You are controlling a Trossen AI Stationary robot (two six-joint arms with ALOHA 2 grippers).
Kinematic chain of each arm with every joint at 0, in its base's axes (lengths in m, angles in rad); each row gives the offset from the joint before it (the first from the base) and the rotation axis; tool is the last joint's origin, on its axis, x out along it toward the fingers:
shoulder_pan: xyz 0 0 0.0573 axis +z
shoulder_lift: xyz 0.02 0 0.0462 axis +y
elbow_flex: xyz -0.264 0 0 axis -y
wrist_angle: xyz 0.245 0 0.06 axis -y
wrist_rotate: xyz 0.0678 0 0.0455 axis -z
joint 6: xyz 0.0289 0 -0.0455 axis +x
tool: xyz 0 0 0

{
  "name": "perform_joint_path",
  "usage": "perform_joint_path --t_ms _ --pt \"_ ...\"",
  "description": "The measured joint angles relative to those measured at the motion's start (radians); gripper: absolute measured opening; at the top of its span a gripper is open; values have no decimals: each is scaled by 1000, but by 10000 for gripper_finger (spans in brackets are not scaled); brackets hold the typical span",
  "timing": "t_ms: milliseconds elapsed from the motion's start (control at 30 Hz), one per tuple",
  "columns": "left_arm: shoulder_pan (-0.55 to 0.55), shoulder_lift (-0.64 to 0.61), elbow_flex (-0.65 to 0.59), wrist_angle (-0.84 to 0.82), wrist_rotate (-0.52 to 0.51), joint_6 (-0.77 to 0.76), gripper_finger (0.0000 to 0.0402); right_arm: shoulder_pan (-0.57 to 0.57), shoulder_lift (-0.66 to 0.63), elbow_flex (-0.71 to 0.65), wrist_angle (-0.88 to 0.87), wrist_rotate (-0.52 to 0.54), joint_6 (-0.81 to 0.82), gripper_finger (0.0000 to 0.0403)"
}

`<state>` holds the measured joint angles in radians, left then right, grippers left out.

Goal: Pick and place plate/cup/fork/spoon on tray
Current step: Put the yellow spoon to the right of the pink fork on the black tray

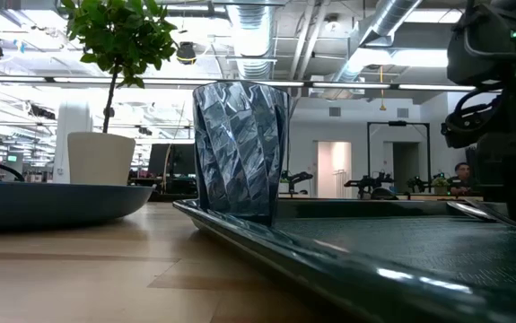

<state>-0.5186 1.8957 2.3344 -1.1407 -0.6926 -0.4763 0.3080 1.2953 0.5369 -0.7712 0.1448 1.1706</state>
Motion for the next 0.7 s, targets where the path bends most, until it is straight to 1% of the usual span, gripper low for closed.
perform_joint_path --t_ms 233,367,500,600,700 --pt "0 0 0 0 0 0 220 0 -2 2 -6 -14 8 60" --pt "0 0 0 1 0 0 220 1 -1 28 -34 -35 7 51" --pt "0 0 0 1 0 0 220 10 -1 80 -83 -29 13 49" --pt "0 0 0 1 0 -4 220 44 -1 114 -131 -23 60 49" --pt "0 0 0 1 0 -13 220 118 -2 135 -153 -21 185 49"
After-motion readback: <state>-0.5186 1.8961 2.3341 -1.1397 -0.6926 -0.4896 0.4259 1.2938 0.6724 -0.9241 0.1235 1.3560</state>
